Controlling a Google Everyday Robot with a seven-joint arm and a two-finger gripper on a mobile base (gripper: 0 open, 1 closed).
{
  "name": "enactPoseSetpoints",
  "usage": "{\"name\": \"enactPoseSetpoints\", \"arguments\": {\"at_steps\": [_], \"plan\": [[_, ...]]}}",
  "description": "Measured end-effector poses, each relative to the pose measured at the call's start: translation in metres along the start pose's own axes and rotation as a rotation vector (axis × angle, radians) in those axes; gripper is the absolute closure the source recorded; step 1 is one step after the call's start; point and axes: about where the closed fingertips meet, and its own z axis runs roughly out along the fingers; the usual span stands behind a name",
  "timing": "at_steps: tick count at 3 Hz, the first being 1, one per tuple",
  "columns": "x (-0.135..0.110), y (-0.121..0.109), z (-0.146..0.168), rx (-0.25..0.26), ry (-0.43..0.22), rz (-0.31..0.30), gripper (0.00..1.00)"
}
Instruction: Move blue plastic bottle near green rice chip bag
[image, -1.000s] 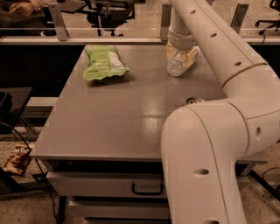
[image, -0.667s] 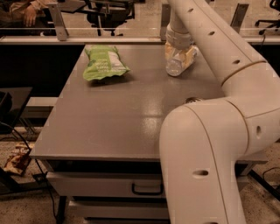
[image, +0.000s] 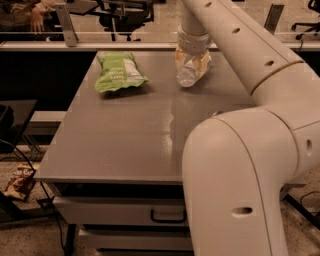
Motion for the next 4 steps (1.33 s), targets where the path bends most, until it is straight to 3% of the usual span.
{"name": "enactPoseSetpoints", "arguments": {"at_steps": [2, 4], "plan": [[-0.047, -0.025, 0.006, 0.018, -0.087, -0.060, 1.00], [-0.077, -0.049, 0.007, 0.041, -0.136, -0.115, 1.00]]}}
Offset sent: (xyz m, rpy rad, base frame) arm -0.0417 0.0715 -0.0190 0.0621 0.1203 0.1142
